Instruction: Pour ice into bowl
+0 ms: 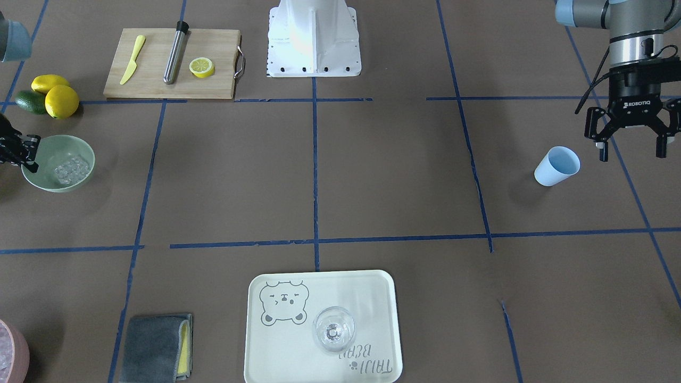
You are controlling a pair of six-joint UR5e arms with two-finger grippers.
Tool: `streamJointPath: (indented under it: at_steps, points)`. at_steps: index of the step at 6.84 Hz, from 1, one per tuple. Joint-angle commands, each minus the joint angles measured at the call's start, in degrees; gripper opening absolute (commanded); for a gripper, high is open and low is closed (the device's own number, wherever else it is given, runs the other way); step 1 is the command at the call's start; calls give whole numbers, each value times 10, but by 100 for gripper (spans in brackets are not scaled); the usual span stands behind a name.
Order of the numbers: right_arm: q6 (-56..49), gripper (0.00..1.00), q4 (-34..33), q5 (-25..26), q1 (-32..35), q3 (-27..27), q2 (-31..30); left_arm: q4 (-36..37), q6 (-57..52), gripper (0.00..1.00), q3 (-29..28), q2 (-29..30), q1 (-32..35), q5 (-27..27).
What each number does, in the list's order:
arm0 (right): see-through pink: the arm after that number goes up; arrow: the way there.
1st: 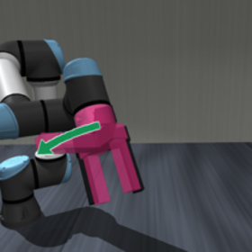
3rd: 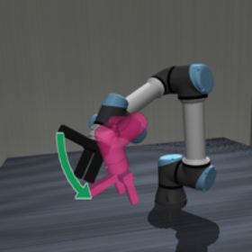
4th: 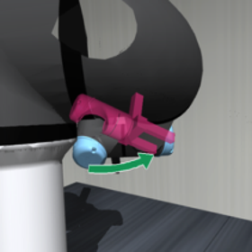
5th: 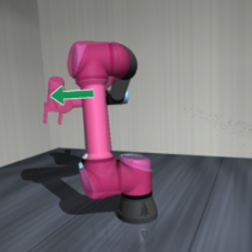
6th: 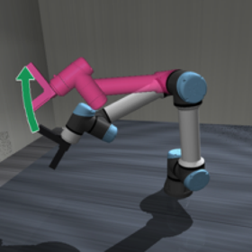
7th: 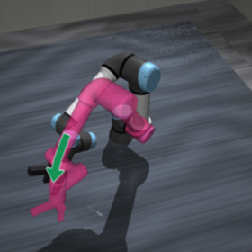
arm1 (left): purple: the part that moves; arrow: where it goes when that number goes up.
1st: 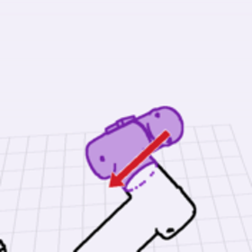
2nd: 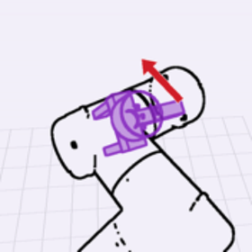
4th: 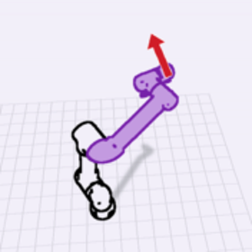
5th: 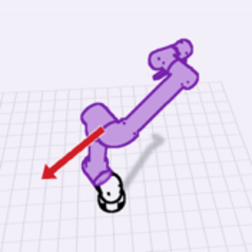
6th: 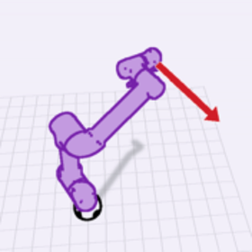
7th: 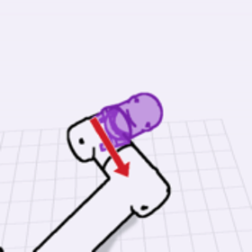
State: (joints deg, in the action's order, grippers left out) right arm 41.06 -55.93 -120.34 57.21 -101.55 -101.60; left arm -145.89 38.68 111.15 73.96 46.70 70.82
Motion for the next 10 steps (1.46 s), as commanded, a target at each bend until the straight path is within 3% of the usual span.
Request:
streamJointPath:
  at_steps: [1, 2, 3, 4, 5, 6, 7, 8, 9, 10]
  points:
    - [0, 100, 4, -5, 0, 3, 15, 0, -5, 100, 3, 0, 3, 15]
    - [-8, 100, 3, -33, 16, -4, 16, 0, -31, 100, 5, 0, 34, 55]
    - [-72, 100, -5, -69, 74, -6, 11, 2, -75, 100, 4, 1, 81, 108]
    - [-165, 100, -48, -81, 119, -10, 11, 8, -121, 100, 2, 8, 119, 149]
    - [-252, 100, -137, -78, 156, -32, 12, 17, -151, 100, -8, 10, 148, 201]
    - [-330, 100, -230, -67, 188, -52, 37, 78, -189, 100, -8, 28, 200, 274]
    - [-411, 100, -322, -67, 237, -58, 69, 176, -300, 100, -16, 78, 281, 349]
    - [-514, 100, -401, -68, 283, -55, 100, 298, -373, 100, -19, 134, 321, 358]
    - [-559, 100, -455, -76, 327, -59, 111, 340, -380, 100, -21, 145, 327, 362]
    - [-570, 100, -461, -84, 351, -57, 105, 344, -380, 100, -38, 142, 328, 395]
